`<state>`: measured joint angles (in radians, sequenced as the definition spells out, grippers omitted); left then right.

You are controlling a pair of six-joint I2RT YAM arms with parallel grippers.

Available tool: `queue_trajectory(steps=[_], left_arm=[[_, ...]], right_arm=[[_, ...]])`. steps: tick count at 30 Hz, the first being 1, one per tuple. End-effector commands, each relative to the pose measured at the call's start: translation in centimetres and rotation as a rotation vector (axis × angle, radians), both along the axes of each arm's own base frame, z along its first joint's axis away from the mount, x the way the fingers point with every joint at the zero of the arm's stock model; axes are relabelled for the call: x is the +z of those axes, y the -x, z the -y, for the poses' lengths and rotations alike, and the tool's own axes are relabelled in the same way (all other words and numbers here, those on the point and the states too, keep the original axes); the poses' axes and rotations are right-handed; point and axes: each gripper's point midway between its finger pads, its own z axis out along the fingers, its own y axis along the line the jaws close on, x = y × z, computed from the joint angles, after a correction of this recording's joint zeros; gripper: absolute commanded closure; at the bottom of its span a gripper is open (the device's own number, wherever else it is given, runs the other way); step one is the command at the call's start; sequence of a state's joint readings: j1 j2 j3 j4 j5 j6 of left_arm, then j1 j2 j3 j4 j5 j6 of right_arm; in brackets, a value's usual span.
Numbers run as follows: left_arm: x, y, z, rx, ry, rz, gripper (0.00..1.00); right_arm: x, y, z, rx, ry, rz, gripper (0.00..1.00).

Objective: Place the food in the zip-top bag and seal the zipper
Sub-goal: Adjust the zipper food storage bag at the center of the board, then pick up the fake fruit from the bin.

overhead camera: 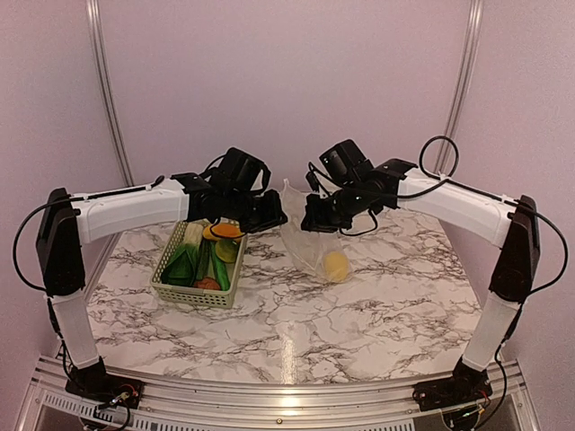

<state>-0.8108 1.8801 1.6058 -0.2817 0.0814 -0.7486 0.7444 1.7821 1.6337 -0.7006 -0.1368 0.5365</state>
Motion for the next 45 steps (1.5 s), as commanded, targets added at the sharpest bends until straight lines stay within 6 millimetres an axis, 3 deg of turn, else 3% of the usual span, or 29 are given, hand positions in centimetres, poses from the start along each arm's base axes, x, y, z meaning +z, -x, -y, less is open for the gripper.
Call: queue_trajectory(steps=[1, 3, 8, 11, 12, 15, 18, 23, 27, 32, 35, 38, 42, 45], left_arm=[[0.4, 0.9, -0.3, -0.006, 0.013, -0.007, 0.94], [0.2, 1.0, -0.5, -0.004, 0.008, -0.012, 0.94], [0.2, 1.3, -0.9, -0.004, 0.010, -0.004, 0.95], [1.0, 1.2, -0.6, -0.013, 0.032, 0.020, 0.89], [1.5, 1.3, -0.3, -0.027, 0.047, 0.028, 0.83], [3.3, 1.3, 0.4, -0.066, 0.078, 0.074, 0.50], [5.7, 1.3, 0.4, -0.100, 0.089, 0.156, 0.36], [9.7, 1.7, -2.4, -0.053, 0.090, 0.319, 0.02], [10.3, 2.5, -5.2, -0.020, 0.063, 0.347, 0.01], [6.9, 3.3, -8.5, -0.010, -0.112, 0.244, 0.01], [6.0, 4.2, -9.6, -0.017, -0.142, 0.249, 0.01], [6.4, 4.9, -9.9, -0.032, -0.112, 0.282, 0.01], [6.6, 3.5, -13.2, 0.139, -0.200, 0.305, 0.01], [5.7, 2.9, -15.9, 0.239, -0.325, 0.295, 0.01]], right_arm=[[0.1, -0.2, 1.8, -0.069, 0.090, 0.042, 0.96], [1.6, -1.2, 3.7, -0.134, 0.165, 0.118, 1.00], [6.5, -3.5, 8.0, -0.250, 0.369, 0.300, 1.00], [6.4, -3.7, 8.1, -0.228, 0.417, 0.303, 1.00], [5.9, -3.6, 7.9, -0.215, 0.416, 0.294, 1.00], [5.1, -3.3, 7.4, -0.197, 0.389, 0.272, 1.00], [5.0, -3.3, 7.4, -0.199, 0.376, 0.270, 1.00], [4.5, -3.6, 7.7, -0.186, 0.384, 0.262, 1.00], [4.4, -4.1, 8.5, -0.192, 0.361, 0.249, 1.00], [5.0, -4.6, 9.2, -0.202, 0.351, 0.262, 1.00], [5.1, -5.1, 10.2, -0.214, 0.362, 0.263, 1.00], [5.8, -5.9, 12.3, -0.249, 0.375, 0.272, 1.00], [7.9, -7.0, 15.5, -0.301, 0.411, 0.318, 1.00], [8.9, -7.4, 16.2, -0.313, 0.419, 0.342, 1.00]])
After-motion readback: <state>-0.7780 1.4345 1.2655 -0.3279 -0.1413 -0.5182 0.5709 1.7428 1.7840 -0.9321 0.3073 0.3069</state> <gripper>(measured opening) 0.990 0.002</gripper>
